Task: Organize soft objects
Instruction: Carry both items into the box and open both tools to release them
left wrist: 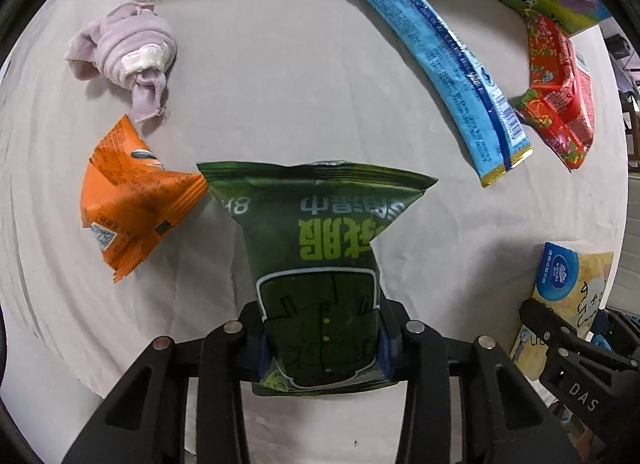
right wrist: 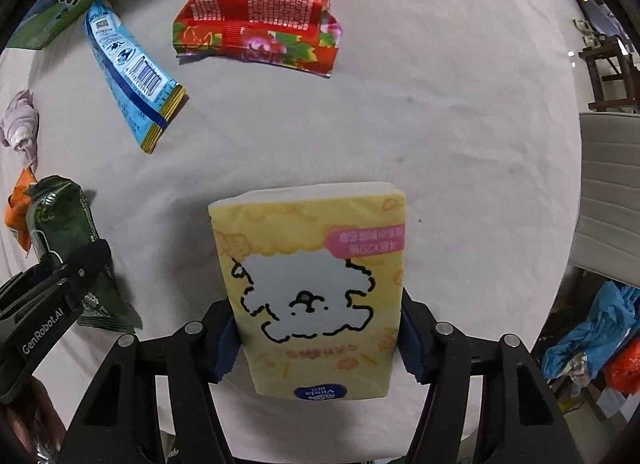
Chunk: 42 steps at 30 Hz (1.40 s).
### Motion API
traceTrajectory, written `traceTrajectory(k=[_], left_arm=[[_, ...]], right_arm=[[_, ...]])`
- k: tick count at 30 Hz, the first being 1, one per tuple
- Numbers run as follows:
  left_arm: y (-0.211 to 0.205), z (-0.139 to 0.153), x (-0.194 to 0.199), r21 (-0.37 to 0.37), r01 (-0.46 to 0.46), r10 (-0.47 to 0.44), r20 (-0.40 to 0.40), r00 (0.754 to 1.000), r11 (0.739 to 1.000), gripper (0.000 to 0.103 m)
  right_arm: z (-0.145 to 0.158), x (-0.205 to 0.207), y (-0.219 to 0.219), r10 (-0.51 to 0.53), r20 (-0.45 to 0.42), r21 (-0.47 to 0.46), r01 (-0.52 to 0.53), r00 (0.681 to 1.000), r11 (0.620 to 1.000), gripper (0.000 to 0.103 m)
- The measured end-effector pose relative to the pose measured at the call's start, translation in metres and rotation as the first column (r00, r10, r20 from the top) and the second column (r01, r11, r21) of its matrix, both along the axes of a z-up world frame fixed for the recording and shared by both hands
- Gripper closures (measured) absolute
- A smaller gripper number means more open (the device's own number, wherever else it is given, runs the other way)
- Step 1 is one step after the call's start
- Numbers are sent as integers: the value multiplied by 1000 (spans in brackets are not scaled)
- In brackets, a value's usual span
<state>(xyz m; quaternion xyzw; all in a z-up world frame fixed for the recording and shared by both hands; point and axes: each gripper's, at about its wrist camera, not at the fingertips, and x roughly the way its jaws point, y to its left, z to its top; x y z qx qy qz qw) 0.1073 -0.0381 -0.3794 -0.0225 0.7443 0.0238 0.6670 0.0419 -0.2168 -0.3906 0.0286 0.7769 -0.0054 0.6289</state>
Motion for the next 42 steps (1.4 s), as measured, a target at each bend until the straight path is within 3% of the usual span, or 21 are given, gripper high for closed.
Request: traceTrajectory(k=[4,7,9,17,23,27,31,37,42], left_arm=[[-8,30,-4,1,20,-20,47,999,1000,68],[-13,58,-11,-8,40,-39,103,994,999,68],[-17,82,-16,-10,55,-53,147,988,998,68],[-25,187,-14,-70,91,-64,317,946,993,68],[-16,253,24,-124,130,-71,400,914,984,68],[-5,267,70,-141,150,-77,425,902,979,68],[8,265,121,-161,161,-81,415,906,974,68],[22,236,201,-211,162,-83,342,936,964,68],[21,200,256,-248,174,-106,265,958,953,68]], right_arm=[[17,-13,-5,5,25,25,-6,1000,1000,38],[58,-25,-4,2,54,55,-5,999,998,38],[65,-18,-2,0,79,78,-6,997,997,38],[146,-23,-30,-5,225,169,-34,974,985,38],[244,9,-15,-22,325,217,-51,946,975,38],[283,44,-7,-38,389,211,-49,920,976,38],[296,90,1,-65,418,205,-24,906,978,38],[279,164,20,-71,417,174,-3,906,985,38],[230,230,33,-65,377,167,1,924,986,38]])
